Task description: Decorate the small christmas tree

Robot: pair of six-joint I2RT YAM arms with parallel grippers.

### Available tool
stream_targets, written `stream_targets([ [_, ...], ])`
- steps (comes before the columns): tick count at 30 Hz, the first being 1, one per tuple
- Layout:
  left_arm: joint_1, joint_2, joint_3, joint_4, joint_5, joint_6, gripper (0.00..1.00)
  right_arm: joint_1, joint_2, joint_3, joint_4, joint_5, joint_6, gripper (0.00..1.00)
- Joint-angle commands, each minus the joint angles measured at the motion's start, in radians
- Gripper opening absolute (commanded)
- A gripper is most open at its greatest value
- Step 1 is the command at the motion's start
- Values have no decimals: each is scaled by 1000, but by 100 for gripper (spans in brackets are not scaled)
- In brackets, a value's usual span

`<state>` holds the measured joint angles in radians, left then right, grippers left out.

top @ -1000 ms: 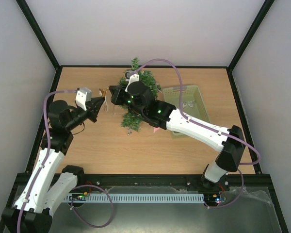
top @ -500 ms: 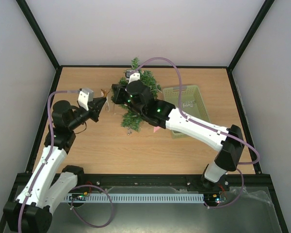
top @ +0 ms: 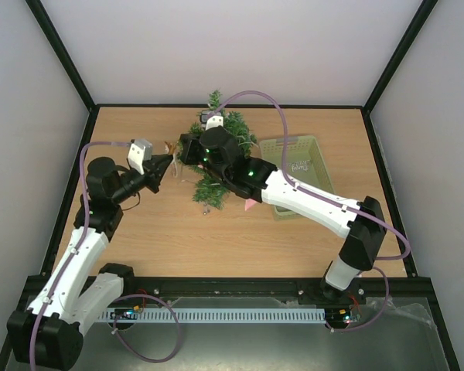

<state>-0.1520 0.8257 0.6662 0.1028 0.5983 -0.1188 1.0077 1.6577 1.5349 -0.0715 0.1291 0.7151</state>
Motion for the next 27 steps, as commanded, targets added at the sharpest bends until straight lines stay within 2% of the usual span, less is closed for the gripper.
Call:
stream_targets([
  [1,2,7,-16,55,10,6,2,-9,19,37,-14,5,-12,2],
  [14,2,15,14,26,-29,-14,2,-12,-5,35,5,-10,-17,2],
  [27,3,-69,18,-37,-65,-38,2,-10,-52,-25,82,-82,5,2],
])
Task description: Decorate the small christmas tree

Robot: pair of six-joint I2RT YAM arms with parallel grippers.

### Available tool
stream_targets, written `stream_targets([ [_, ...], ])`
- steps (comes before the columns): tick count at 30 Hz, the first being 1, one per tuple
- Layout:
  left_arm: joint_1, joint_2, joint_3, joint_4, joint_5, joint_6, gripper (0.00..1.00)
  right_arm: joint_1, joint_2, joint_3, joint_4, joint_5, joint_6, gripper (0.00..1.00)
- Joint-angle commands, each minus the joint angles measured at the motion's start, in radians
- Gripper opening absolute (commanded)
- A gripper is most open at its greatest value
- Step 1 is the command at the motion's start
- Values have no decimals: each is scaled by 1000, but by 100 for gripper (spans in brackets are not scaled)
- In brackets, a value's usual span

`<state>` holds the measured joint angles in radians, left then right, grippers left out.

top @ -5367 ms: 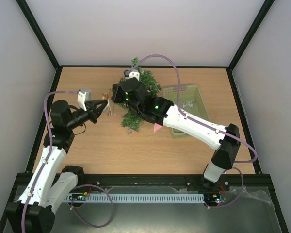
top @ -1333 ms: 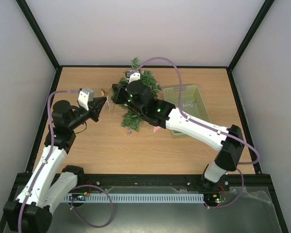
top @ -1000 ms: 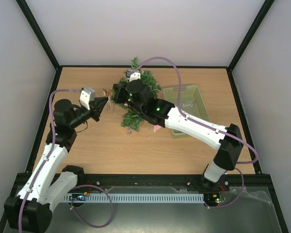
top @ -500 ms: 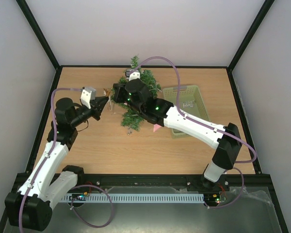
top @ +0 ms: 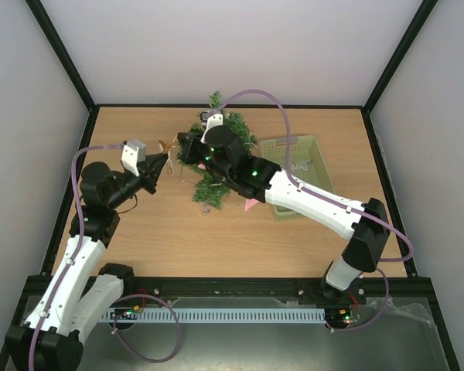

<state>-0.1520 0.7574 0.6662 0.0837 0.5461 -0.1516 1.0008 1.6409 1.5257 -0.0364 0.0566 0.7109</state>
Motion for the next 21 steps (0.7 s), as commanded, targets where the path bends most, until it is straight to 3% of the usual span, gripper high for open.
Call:
stream_targets([
  [1,3,6,20,-20,-12,-4,2,-3,-33,-13,40,0,6,2],
  [21,3,109,38,27,92,-11,2,-4,22,23,-26,37,1,2],
])
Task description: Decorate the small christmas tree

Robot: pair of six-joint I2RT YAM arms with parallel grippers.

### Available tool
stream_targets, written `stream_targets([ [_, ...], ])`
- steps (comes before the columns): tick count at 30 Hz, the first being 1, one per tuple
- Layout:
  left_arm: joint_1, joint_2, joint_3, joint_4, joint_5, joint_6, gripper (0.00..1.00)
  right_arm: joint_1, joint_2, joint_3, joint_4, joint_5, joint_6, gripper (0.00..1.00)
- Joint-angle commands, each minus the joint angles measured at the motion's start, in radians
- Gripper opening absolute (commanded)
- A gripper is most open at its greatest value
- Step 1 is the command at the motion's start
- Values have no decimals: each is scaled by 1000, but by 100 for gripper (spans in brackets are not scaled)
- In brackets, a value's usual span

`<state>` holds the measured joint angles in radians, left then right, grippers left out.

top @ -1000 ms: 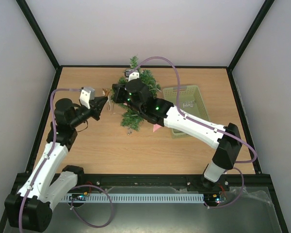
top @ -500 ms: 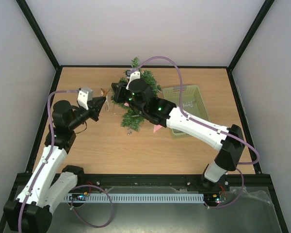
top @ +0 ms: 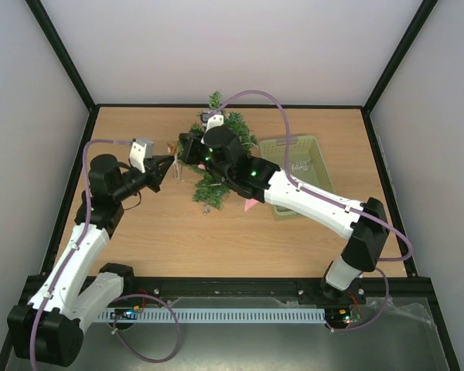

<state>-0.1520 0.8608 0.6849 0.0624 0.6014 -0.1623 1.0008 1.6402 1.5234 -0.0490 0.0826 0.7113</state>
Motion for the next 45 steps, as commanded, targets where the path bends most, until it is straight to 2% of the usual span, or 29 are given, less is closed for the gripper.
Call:
stream_targets([
  [1,3,6,18,51,37,-1,3,-4,24,27,-15,14,0,2],
  [14,3,39,35,79,18,-8,3,-4,43,48,-19,49,-26,2],
  [24,3,34,50,21,-41,-2,2,-3,20,40,-59,70,-30,2],
  [33,3,60,34,20,17,-21,2,-4,27,35,-117,113,-43,2],
  [45,2,94,39,39,55,-21,2,-4,5,19,-106,120,-54,2],
])
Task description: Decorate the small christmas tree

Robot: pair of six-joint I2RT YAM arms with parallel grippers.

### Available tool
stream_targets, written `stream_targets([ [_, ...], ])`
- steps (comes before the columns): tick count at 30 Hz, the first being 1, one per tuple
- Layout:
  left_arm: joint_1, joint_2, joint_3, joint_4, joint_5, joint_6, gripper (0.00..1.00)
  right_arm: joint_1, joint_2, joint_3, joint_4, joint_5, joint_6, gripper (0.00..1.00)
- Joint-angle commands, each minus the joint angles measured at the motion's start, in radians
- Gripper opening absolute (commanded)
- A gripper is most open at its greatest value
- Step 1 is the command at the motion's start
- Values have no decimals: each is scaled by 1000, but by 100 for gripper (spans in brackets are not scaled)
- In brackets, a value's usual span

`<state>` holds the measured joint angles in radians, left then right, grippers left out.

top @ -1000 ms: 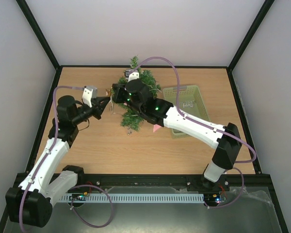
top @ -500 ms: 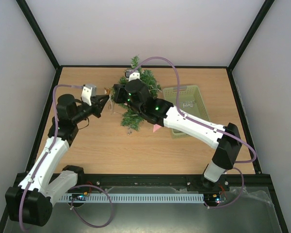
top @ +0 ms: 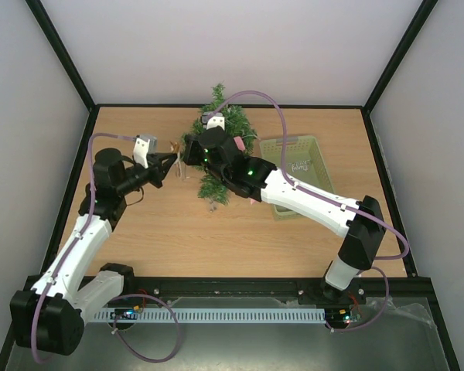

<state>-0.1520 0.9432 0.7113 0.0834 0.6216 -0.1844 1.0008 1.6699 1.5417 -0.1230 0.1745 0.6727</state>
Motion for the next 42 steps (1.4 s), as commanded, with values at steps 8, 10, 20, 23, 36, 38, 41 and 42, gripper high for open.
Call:
stream_targets([
  [8,2,-26,29,-45,50,9,2,-3,-68,2,-42,-9,-30,2],
  [10,2,-49,35,-72,54,13,2,-3,-86,-10,-43,-31,-34,2],
  [20,2,-102,52,-210,75,20,2,-4,-129,-71,-41,-141,-34,2],
  [23,2,-125,60,-248,63,23,2,-4,-130,-74,-42,-167,-33,2],
  [36,2,-170,35,-271,63,58,2,-1,-177,-116,-76,-147,-32,2],
  [38,2,-163,40,-264,48,60,2,-1,-189,-123,-74,-139,-34,2],
  [41,2,-151,56,-241,26,58,2,0,-205,-131,-70,-131,-35,3],
  [42,2,-148,60,-235,20,56,2,0,-210,-133,-70,-130,-33,5],
])
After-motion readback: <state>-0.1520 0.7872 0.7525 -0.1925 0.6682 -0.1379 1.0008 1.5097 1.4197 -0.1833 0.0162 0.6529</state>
